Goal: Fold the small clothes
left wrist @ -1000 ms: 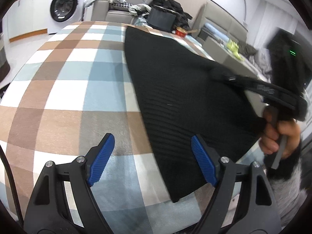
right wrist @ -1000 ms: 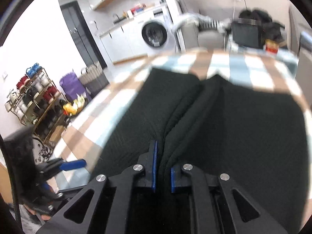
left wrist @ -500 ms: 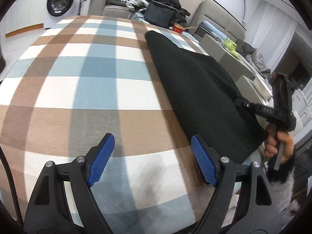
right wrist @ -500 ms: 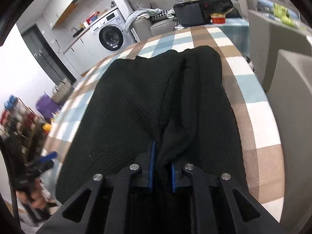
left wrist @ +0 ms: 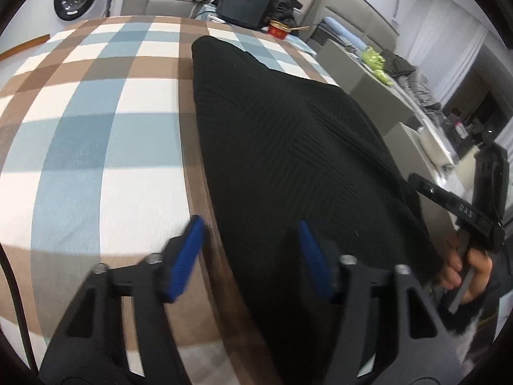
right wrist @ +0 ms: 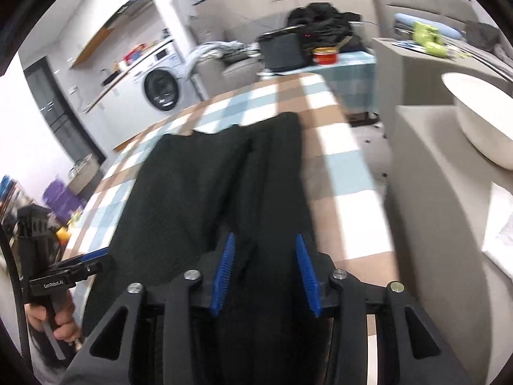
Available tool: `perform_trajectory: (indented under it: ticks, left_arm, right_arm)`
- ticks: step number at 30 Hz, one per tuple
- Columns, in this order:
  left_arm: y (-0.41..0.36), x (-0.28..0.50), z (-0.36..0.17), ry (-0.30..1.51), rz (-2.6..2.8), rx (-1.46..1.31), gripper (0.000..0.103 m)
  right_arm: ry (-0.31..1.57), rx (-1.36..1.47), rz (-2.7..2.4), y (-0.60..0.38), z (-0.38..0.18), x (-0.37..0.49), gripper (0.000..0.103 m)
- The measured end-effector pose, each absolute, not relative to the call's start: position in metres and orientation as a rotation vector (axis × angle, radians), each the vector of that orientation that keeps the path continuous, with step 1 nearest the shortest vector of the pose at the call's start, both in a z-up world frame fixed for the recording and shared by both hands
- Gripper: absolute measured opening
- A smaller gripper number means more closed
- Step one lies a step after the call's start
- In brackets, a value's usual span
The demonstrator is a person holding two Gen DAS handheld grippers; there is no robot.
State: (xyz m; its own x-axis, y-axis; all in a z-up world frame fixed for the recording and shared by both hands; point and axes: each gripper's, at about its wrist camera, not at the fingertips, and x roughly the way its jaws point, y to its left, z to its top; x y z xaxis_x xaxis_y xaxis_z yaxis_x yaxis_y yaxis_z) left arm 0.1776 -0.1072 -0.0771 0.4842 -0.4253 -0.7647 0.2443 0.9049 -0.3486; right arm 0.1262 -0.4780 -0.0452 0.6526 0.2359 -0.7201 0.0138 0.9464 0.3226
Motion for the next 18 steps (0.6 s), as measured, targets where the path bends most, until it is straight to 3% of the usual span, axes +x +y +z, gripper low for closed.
perform_trajectory:
  ticks: [2, 3, 4, 11, 18]
  left_arm:
    - [-0.111, 0.187, -0.078, 0.999, -0.401, -0.208, 0.030]
    - [-0.113, 0.191, -0.078, 1.000, -0.389, -0.207, 0.020]
    - [-0.115, 0.193, -0.079, 1.005, -0.394, -0.207, 0.018]
    - [-0.099, 0.190, -0.077, 0.970, -0.364, -0.189, 0.016]
    - [-0.022, 0.177, -0.072, 0.940, -0.223, -0.212, 0.016]
  right_arm:
    - [0.880, 0.314, 0.132, -0.477, -0.054, 0.134, 0.035]
    - [0.893, 0.313, 0.154, -0.474, -0.059, 0.139, 0.026]
    - [0.898, 0.314, 0.167, -0.473, -0.061, 0.141, 0.023]
    - [0.922, 0.295, 0.239, -0.441, -0.059, 0.157, 0.021]
    - [0.962, 0.247, 0.398, -0.367, -0.059, 0.174, 0.021]
